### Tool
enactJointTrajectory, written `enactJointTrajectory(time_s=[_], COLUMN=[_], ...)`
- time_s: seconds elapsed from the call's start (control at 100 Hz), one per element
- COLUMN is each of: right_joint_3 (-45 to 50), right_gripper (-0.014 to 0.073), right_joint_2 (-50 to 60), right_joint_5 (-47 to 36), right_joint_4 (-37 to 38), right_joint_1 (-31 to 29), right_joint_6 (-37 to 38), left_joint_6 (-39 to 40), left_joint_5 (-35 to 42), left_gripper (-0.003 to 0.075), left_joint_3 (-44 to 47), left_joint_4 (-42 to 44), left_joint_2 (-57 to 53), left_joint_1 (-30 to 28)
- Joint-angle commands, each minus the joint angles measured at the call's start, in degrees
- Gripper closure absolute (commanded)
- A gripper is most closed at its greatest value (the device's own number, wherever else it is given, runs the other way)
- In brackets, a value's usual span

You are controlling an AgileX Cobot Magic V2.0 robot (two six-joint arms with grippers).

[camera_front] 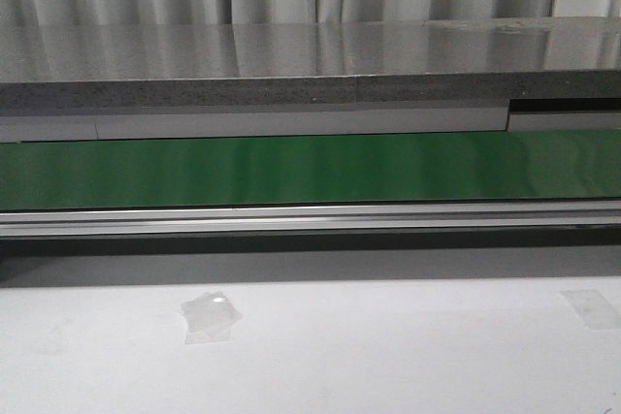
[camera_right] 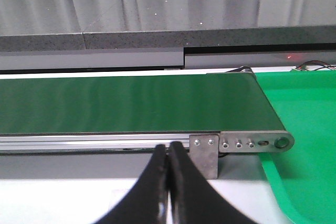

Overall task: Move button from left to right
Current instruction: 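Move the left gripper down toward the yellow button in the blue tray, then lower the open left gripper around the yellow-capped button's black body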

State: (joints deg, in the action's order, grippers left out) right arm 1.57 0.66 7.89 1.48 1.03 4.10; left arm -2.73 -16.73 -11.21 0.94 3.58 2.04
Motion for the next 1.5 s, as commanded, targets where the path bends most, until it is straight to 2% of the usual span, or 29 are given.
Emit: enactJointTrajectory(time_s=[0.0, 0.11, 0.35, 0.53, 0.69, 1.04, 1.09, 1.16, 1.23, 1.28, 1.35, 1.42, 1.49], right_joint_3=[-0.90, -0.90, -0.90, -0.90, -0.90, -0.90, -0.90, -0.90, -0.90, -0.90, -0.90, -0.90, -0.90], right_gripper=[0.0662, 0.0662, 0.0662, 0.0662, 0.0662, 0.0662, 0.0662, 0.0662, 0.0662, 0.0662, 0.0662, 0.0662, 0.0662], right_joint_2=[1.04, 1.04, 1.04, 1.04, 1.04, 1.04, 1.04, 1.04, 1.04, 1.04, 1.04, 1.04, 1.04], right_joint_5=[-4.48, -4.48, -4.48, -4.48, -4.48, -4.48, -4.48, -4.48, -4.48, -4.48, -4.48, -4.48, -4.48], right_joint_4=[0.55, 0.55, 0.55, 0.55, 0.55, 0.55, 0.55, 0.55, 0.55, 0.55, 0.55, 0.55, 0.55], right_joint_1=[0.08, 0.08, 0.08, 0.08, 0.08, 0.08, 0.08, 0.08, 0.08, 0.08, 0.08, 0.08, 0.08], right_joint_6=[-0.08, -0.08, -0.08, -0.08, -0.08, -0.08, -0.08, -0.08, -0.08, -0.08, -0.08, -0.08, -0.08], left_joint_6=[0.62, 0.97, 10.22, 10.50, 10.50, 10.24, 10.24, 10.12, 10.12, 10.12, 10.12, 10.12, 10.12], left_joint_5=[-1.80, -5.21, -19.34, -29.32, -30.42, -31.10, -31.10, -31.10, -31.11, -31.11, -31.11, -31.14, -31.24], left_gripper=[0.0740, 0.0740, 0.0740, 0.0740, 0.0740, 0.0733, 0.0699, 0.0587, 0.0415, 0.0265, 0.0123, 0.0063, 0.0061], left_joint_3=[-7.19, -13.39, -28.54, -37.33, -40.27, -40.27, -40.27, -40.27, -40.27, -40.27, -40.27, -40.27, -40.27], left_joint_4=[1.77, 2.47, 2.47, 2.36, 1.36, 1.24, 1.15, 1.15, 1.15, 1.15, 1.15, 2.02, 2.18], left_joint_2=[4.71, 10.67, 25.38, 35.93, 42.21, 47.56, 47.53, 47.53, 47.53, 47.53, 47.53, 47.53, 47.53], left_joint_1=[-0.16, -0.16, -0.16, -0.16, -0.16, -0.16, -0.16, -0.16, -0.16, -0.16, -0.16, -0.16, -0.16])
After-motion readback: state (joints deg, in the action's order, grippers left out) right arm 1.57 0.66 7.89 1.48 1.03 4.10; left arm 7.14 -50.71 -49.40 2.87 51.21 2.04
